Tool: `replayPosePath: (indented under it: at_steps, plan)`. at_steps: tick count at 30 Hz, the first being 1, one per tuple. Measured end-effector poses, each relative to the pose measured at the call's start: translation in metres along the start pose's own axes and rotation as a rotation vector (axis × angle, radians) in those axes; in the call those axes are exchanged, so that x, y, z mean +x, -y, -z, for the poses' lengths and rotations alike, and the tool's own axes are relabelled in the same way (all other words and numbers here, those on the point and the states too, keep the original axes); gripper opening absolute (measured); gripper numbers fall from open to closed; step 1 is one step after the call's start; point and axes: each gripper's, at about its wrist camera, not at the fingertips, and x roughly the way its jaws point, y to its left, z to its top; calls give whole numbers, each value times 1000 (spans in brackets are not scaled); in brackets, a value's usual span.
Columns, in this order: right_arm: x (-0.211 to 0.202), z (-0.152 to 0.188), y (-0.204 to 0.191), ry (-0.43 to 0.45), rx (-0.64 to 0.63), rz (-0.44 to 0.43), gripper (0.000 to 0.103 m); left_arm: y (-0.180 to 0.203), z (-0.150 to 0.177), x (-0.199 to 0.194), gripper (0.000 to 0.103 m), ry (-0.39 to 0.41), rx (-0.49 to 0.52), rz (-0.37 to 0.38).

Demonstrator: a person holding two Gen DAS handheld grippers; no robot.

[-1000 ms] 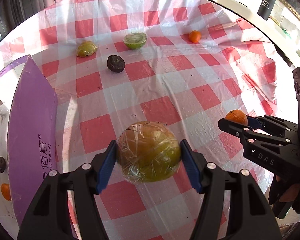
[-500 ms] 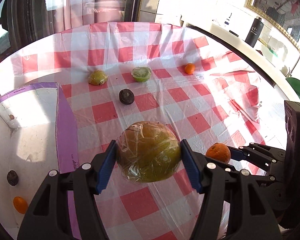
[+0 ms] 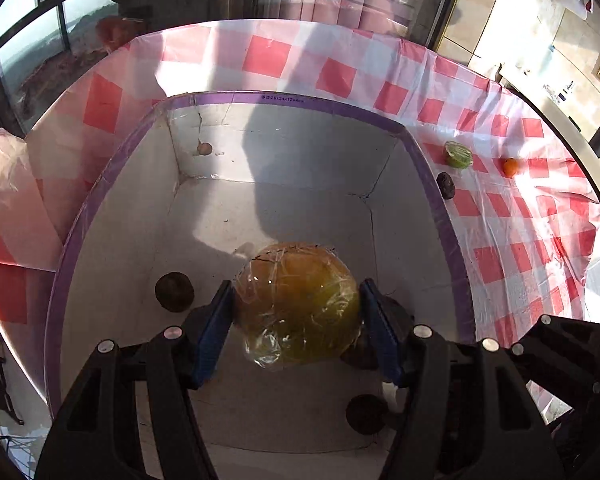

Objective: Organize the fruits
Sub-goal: 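Carry pomelo and tangerine into the white box and open both tools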

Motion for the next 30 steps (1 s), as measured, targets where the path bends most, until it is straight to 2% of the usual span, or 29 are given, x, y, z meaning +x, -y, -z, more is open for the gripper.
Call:
replayPosePath:
  at_steps: [4,6,8,12,14,15,17,18,19,20,24,27,30]
  plan:
    - [33,2,-34,-86,-107,-5,37,-31,10,17,63,-57,22,-45]
    - [49,4,-40,-144,-119,-6,37,-39,10,21,63,-83,-4,-19]
    - [57,3,-36,-166,-39,-61,37,-36,8,28,63,-132,28,-29]
    - [68,3,-37,-217,-11,-17,41,-31,13,40,64,-217,60,-26]
    - [70,1,-37,-241,-6,6,56,-35,14,41,65,-230,43,-29]
    - [69,0,-37,-243,-7,25,60,-37,14,40,73,-228,34,-27]
    - [63,-2,-37,-243,-10,29,76,-40,13,39,85,-228,11,-23]
    - [58,-3,-39,-243,-22,24,78,-41,12,38,90,-224,5,-23]
    - [53,-4,-41,-238,-35,35,84,-41,10,38,92,-224,1,-26]
    - [48,-4,-41,-232,-40,57,86,-42,10,39,95,-231,-8,-22]
    - [10,-11,-31,-147,11,71,86,-50,10,42,97,-260,-63,-1]
    - [-27,-20,-17,-69,68,93,86,-58,13,41,100,-267,-121,64]
    - [-67,-8,-2,27,135,146,86,-66,12,43,101,-276,-164,106]
